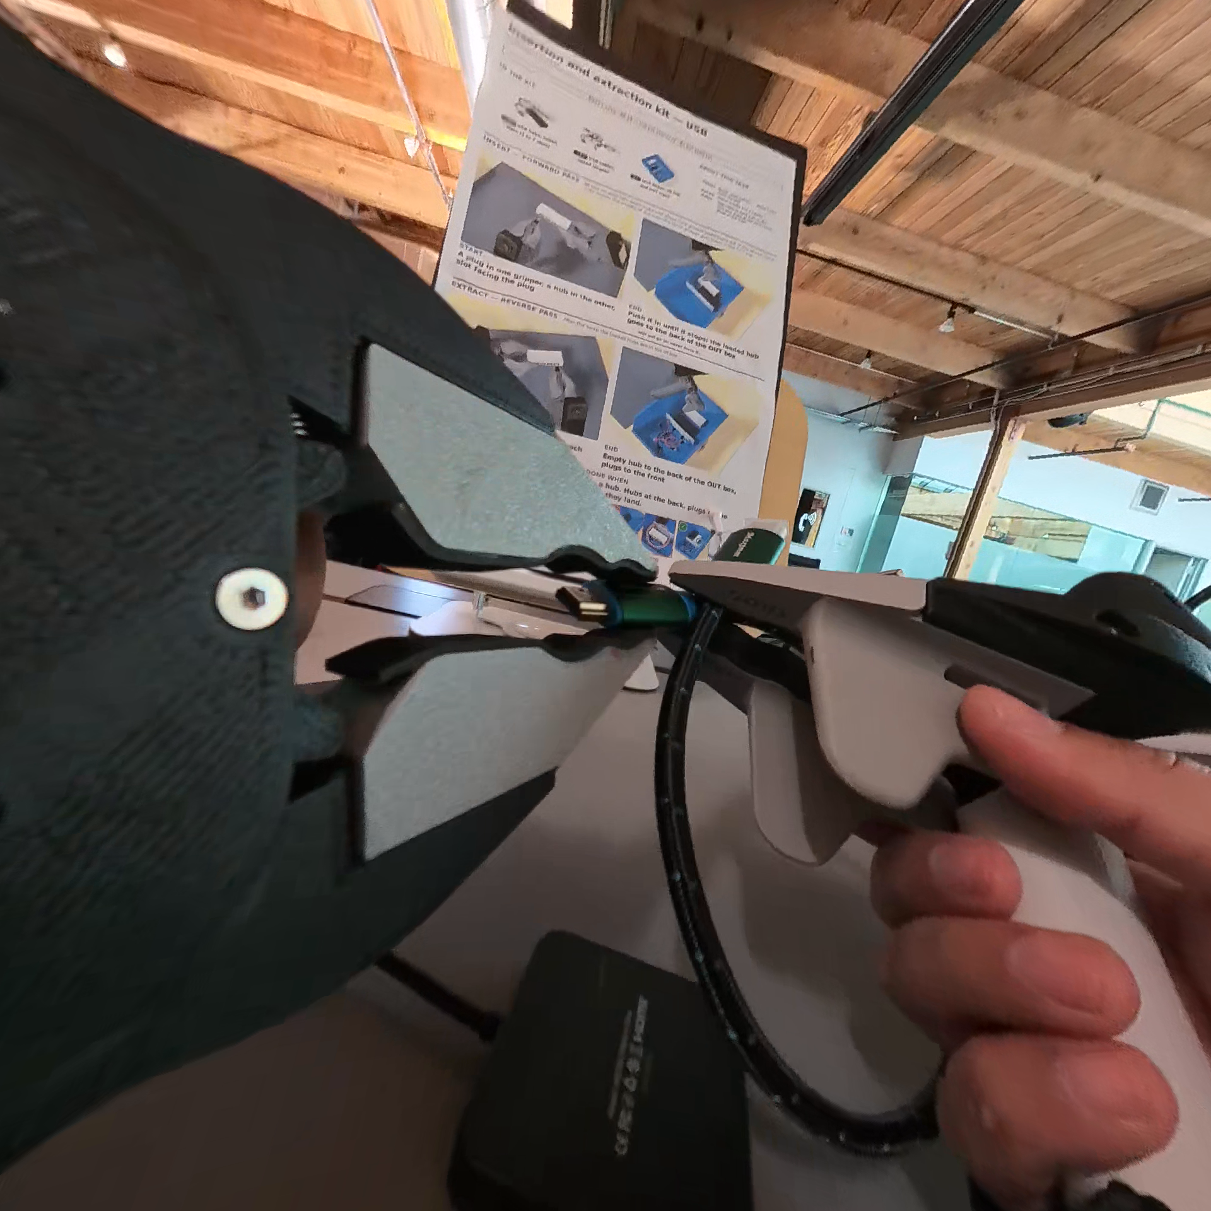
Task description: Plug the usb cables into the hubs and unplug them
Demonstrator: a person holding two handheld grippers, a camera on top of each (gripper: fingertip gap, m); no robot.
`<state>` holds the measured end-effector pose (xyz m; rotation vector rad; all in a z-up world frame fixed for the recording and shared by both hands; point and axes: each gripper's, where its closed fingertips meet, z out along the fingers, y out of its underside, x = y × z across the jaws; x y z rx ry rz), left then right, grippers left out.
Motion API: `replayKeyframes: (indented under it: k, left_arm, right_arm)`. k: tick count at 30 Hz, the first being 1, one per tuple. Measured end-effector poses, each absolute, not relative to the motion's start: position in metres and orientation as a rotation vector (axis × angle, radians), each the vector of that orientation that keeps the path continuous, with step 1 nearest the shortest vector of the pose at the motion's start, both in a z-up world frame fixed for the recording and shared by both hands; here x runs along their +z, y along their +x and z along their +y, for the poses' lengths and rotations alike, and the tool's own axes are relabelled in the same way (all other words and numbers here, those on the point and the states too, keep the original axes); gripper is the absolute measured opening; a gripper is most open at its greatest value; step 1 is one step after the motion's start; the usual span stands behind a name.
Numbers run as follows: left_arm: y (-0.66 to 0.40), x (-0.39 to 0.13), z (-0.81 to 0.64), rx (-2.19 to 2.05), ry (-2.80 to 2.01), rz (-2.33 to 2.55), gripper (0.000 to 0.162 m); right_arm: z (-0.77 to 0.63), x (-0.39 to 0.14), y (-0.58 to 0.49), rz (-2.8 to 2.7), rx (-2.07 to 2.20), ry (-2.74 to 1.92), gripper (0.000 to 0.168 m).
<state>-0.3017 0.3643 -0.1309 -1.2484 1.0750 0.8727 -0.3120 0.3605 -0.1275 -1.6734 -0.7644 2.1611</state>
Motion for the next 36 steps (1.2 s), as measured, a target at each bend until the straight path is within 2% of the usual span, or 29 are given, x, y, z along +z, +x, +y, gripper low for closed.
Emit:
replayKeyframes:
  k: [2, 8, 16, 18, 19, 22, 26, 28, 30, 34, 36]
  left_arm:
    - [-0.299, -0.130, 0.365, 0.725, -1.327, 0.985, 0.011]
    - [-0.294, -0.125, 0.362, -0.102, -1.596, 0.624, 0.013]
    - [-0.302, -0.097, 0.343, -1.016, -1.527, 0.259, 0.016]
    - [-0.302, -0.078, 0.330, -1.343, -1.380, 0.188, 0.000]
    - [-0.301, -0.072, 0.326, -1.482, -1.318, 0.144, 0.000]
    - [-0.286, -0.090, 0.336, -1.273, -1.432, 0.246, 0.000]
    - [-0.296, -0.076, 0.333, -1.161, -1.374, 0.302, 0.000]
    - [-0.311, -0.076, 0.340, -0.942, -1.401, 0.305, 0.000]
    - [-0.321, -0.084, 0.347, -0.654, -1.474, 0.347, 0.010]
    - [-0.317, -0.119, 0.361, -0.150, -1.628, 0.556, 0.049]
    - [-0.311, -0.133, 0.366, 0.060, -1.645, 0.660, 0.056]
  right_arm:
    - [0.362, -0.126, -0.311, -0.777, 2.120, -1.657, 0.013]
    - [0.365, -0.123, -0.310, -0.858, 1.965, -1.589, 0.013]
    - [0.349, -0.101, -0.308, -0.931, 1.940, -1.393, 0.013]
    - [0.344, -0.096, -0.307, -0.964, 1.926, -1.344, 0.014]
    - [0.346, -0.095, -0.308, -0.949, 1.911, -1.344, 0.013]
    - [0.348, -0.099, -0.307, -0.961, 1.936, -1.378, 0.013]
    - [0.362, -0.098, -0.303, -0.896, 1.891, -1.394, 0.013]
    - [0.372, -0.099, -0.301, -0.846, 1.857, -1.415, 0.013]
    - [0.379, -0.102, -0.299, -0.807, 1.856, -1.444, 0.013]
    - [0.381, -0.102, -0.299, -0.776, 1.891, -1.456, 0.013]
    - [0.379, -0.102, -0.300, -0.786, 1.887, -1.456, 0.013]
